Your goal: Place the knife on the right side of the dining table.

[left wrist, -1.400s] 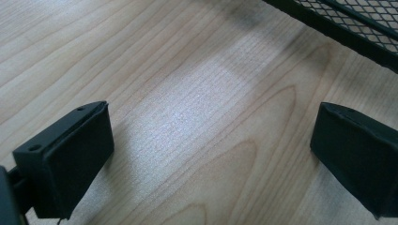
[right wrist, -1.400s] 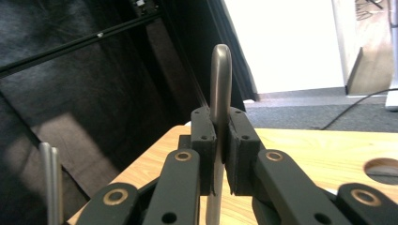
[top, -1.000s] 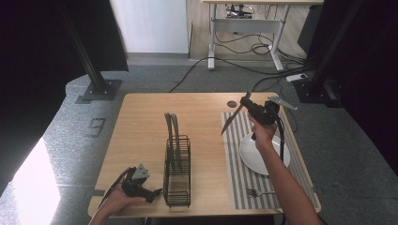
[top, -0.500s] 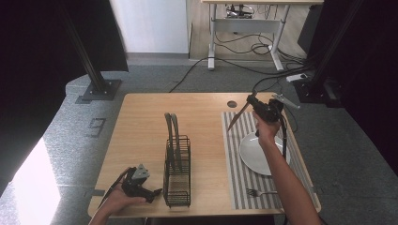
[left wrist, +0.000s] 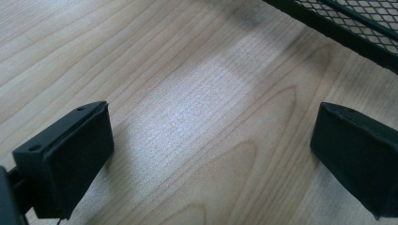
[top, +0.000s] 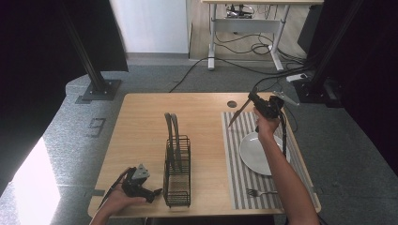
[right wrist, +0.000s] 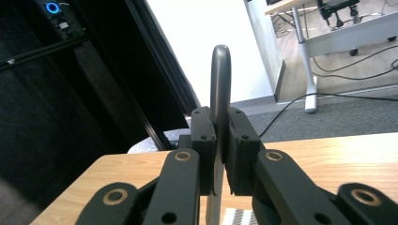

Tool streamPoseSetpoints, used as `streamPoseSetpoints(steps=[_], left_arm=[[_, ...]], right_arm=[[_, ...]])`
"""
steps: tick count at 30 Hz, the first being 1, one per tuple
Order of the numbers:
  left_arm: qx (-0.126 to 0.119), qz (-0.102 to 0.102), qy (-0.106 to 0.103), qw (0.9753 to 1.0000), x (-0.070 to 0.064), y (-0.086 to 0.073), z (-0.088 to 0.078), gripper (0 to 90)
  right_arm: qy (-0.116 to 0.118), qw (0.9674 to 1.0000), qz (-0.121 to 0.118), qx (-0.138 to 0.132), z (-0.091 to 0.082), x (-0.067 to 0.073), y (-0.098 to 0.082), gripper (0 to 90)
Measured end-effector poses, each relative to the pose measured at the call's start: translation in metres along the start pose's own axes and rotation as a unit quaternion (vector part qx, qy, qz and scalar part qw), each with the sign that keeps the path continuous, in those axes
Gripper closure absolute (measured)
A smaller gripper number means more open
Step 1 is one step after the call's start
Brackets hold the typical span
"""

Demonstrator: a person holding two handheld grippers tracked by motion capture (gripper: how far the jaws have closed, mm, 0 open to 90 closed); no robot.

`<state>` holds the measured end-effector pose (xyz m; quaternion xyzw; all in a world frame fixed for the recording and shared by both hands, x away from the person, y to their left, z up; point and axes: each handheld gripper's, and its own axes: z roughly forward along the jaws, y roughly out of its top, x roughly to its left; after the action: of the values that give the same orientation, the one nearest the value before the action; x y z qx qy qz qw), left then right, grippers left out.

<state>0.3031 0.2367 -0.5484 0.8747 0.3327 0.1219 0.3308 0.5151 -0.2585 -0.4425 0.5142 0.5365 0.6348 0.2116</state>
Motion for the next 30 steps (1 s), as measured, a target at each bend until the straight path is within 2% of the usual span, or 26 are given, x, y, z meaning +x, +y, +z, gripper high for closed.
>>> streamPoseSetpoints(steps=[7,16,21,30], left_arm=[[0.000,0.000,0.000,1.0000,0.000,0.000,0.000,0.0],[0.000,-0.002,0.002,1.0000,-0.001,0.000,0.000,0.0],[0.000,-0.002,0.002,1.0000,0.000,0.000,0.000,0.0],[0.000,-0.001,0.001,1.0000,0.000,0.000,0.000,0.0]], right_arm=[[-0.015,0.9998,0.009,0.005,0.002,-0.012,-0.006,82.9],[-0.023,0.9997,0.010,0.002,-0.001,-0.016,-0.010,82.8],[-0.030,0.9994,0.013,0.013,-0.008,-0.019,-0.009,82.5],[-0.042,0.9989,0.011,0.017,-0.022,-0.023,-0.012,81.0]])
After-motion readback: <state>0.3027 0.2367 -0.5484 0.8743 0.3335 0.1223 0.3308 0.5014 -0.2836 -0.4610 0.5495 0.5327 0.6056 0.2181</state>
